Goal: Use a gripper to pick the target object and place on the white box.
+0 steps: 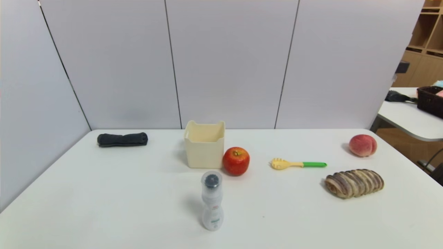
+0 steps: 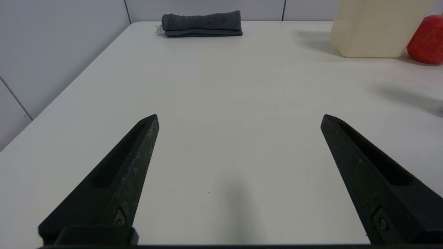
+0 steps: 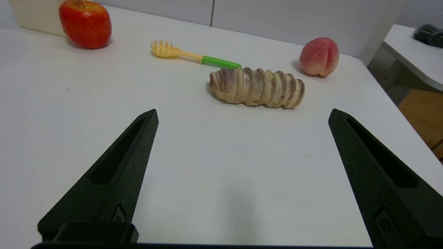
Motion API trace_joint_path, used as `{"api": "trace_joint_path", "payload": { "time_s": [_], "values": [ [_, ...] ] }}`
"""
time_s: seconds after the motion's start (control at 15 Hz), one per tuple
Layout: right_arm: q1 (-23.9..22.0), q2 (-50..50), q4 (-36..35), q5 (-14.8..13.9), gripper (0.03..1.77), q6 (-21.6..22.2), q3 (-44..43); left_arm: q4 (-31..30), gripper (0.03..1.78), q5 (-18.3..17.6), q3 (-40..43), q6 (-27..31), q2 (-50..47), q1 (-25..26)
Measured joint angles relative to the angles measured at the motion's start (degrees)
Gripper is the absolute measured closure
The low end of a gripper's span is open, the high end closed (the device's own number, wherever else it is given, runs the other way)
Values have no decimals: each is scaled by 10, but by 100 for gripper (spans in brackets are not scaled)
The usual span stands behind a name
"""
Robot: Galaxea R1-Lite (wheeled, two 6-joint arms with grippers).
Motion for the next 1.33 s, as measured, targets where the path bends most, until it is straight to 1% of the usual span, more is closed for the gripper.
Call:
{"api": "trace_joint_path", "payload": {
  "time_s": [0.13,0.27,0.4,0.6,1.07,1.33],
  "values": [
    [-1,-36,21,-19,11,0,7,0,12,0,0,0,0,0],
    [-2,-63,48,-28,11,3,10,0,12,0,0,0,0,0],
    [-2,-75,50,-29,11,8,10,0,12,0,0,0,0,0],
    [-2,-82,52,-30,11,32,11,0,12,0,0,0,0,0],
    [-2,-83,52,-32,11,42,11,0,12,0,0,0,0,0],
    [-2,-83,52,-31,11,38,11,0,12,0,0,0,0,0]
  ]
}}
